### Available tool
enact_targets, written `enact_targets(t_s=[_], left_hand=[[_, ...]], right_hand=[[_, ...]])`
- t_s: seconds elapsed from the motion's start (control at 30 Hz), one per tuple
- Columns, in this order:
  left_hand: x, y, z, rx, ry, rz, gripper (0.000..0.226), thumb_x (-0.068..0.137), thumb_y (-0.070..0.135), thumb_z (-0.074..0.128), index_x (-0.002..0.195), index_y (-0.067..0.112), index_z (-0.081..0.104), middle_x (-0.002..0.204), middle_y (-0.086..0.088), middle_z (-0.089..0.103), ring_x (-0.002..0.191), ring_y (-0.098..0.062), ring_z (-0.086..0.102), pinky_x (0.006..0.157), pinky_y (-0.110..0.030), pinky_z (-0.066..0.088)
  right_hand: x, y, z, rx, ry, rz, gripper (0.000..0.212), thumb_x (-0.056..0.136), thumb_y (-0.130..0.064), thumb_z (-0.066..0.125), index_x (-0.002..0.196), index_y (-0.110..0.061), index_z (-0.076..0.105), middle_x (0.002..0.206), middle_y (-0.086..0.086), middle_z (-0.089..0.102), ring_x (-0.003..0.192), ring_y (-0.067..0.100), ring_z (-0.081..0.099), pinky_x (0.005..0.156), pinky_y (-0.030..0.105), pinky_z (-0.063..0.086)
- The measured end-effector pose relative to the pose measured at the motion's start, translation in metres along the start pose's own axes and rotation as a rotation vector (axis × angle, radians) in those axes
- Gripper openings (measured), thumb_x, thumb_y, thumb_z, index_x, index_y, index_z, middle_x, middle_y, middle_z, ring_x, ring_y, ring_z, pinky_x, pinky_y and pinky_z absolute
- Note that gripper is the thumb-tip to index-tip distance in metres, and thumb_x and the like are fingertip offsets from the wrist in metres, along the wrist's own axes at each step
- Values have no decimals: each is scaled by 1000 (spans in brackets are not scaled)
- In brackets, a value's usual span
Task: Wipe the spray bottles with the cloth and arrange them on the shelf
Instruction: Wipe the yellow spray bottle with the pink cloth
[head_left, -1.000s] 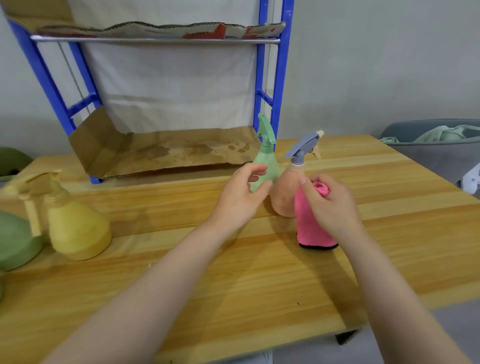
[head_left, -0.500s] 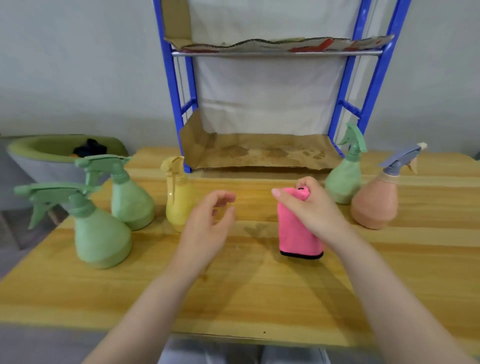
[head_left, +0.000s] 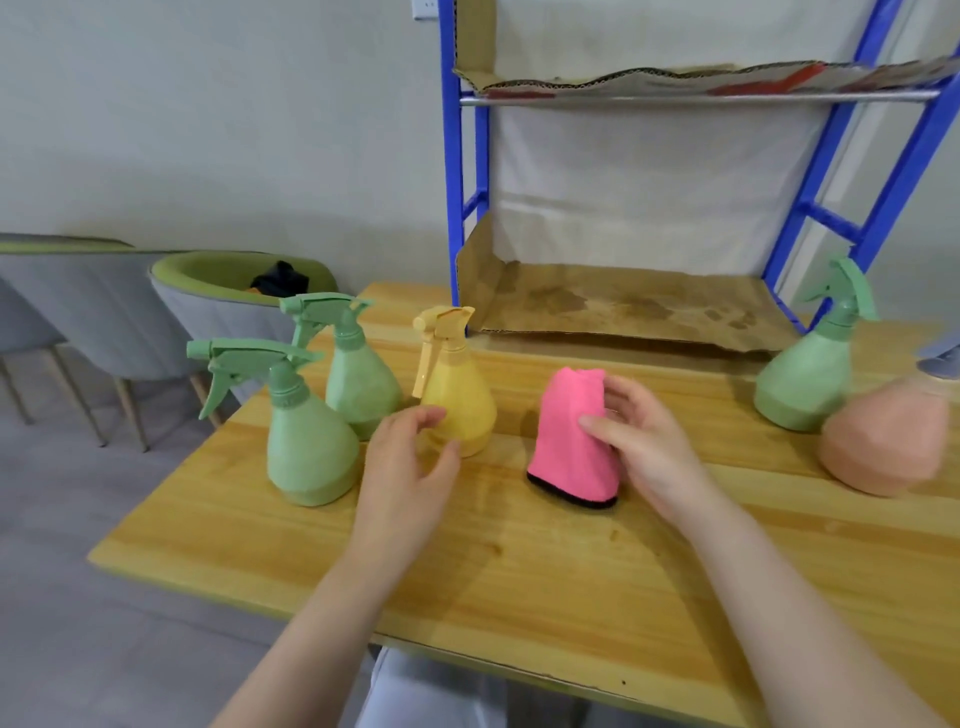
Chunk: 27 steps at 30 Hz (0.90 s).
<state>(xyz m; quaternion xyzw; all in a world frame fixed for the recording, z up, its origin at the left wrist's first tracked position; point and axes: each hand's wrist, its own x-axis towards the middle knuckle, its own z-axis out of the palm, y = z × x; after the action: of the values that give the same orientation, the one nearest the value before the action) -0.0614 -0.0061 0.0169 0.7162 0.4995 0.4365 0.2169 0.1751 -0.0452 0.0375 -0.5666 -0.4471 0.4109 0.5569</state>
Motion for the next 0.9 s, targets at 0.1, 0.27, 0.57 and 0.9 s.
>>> enact_targets(t_s=[0.1, 0.27, 0.57, 0.9], left_hand=[[9, 1, -2, -53, 23, -110, 52, 91, 27, 67, 137, 17, 44, 122, 10, 46, 116, -6, 44, 101, -27, 39], [36, 8, 4, -296, -21, -185, 60, 90, 37, 68, 142, 26, 41, 135, 8, 52, 125, -10, 50, 107, -39, 44], [55, 25, 15, -454, 94, -111, 10, 93, 32, 66, 97, 39, 59, 90, 15, 64, 78, 11, 58, 69, -7, 43], [56, 28, 22, -474, 105, -121, 12, 93, 34, 66, 83, 37, 58, 78, 13, 59, 67, 6, 53, 70, -19, 46]], right_hand=[[2, 6, -1, -47, 57, 12, 32, 86, -14, 74, 115, -19, 62, 117, -1, 68, 111, 17, 64, 97, 40, 52], [0, 5, 1, -84, 50, -15, 24, 95, -18, 63, 116, -28, 61, 111, -9, 72, 104, 7, 67, 91, 36, 53], [1, 1, 1, -90, 106, 41, 28, 106, -25, 39, 130, -36, 48, 114, -4, 62, 98, 19, 63, 82, 40, 53], [0, 1, -3, -174, 121, -39, 43, 89, -26, 71, 121, -24, 43, 122, -7, 54, 108, 15, 58, 90, 41, 54]])
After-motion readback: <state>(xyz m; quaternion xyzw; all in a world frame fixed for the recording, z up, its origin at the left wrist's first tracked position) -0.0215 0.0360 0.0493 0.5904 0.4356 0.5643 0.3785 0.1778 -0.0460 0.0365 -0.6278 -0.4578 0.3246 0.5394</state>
